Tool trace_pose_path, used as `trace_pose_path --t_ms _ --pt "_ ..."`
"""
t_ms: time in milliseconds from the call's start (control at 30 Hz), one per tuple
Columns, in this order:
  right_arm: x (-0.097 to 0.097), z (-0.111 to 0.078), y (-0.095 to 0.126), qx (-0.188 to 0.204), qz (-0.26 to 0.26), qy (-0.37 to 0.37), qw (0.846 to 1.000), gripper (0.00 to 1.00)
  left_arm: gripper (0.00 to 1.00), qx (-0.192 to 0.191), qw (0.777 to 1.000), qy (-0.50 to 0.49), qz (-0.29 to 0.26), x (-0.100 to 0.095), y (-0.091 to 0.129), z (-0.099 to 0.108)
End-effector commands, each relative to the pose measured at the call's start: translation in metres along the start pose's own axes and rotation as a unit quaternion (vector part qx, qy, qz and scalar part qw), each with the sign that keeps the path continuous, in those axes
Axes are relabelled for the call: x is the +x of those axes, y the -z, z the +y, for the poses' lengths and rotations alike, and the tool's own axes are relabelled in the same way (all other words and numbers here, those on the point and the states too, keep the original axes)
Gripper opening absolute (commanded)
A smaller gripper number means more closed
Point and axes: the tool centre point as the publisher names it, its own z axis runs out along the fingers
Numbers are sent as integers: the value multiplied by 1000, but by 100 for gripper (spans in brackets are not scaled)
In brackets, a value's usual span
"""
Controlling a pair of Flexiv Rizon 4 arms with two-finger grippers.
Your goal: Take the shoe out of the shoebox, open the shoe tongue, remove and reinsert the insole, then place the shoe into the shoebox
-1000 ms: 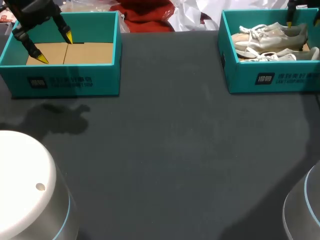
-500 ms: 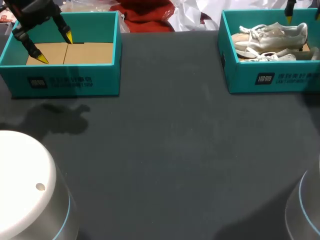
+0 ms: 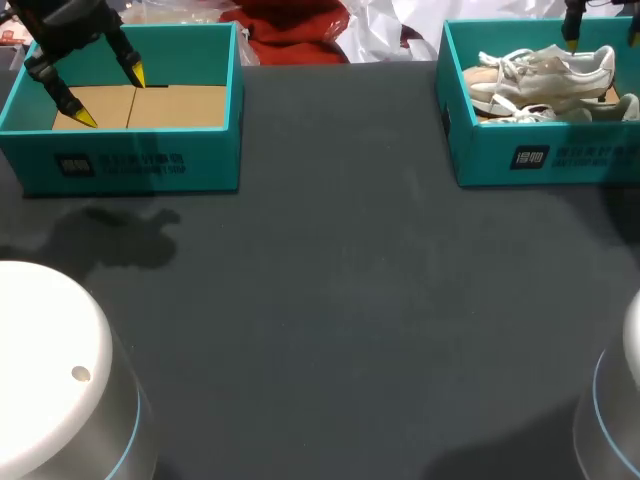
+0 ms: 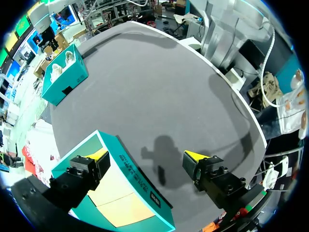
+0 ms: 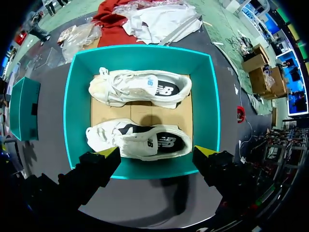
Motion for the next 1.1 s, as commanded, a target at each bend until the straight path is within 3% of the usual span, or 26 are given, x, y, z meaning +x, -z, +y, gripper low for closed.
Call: trace_pose_path --t_ms 33,233,300,500,567,633,800,900,1100 --pt "5 -36 13 -45 -6 -2 999 100 100 -1 1000 0 0 0 0 0" --pt "16 -60 25 -50 -8 -9 999 100 100 -1 1000 0 0 0 0 0" --pt "16 -60 25 -50 -8 -9 999 100 100 -9 1000 22 -6 3 4 -4" --pt "16 -60 25 -50 -8 -9 999 100 100 -39 987 154 -33 -2 18 -13" --pt "16 -60 25 -50 -8 -9 999 100 100 -63 972 225 -36 -5 22 -14" --pt "16 -60 25 -50 -8 -9 999 100 100 -84 942 321 -45 -11 23 -11" --pt "16 -60 25 -50 -8 -9 999 100 100 -87 887 450 -52 -19 28 6" --pt "16 -60 25 -50 -8 -9 999 100 100 -104 833 540 -62 -28 33 21" --pt "16 -60 25 -50 -8 -9 999 100 100 -132 747 648 -67 -43 41 44"
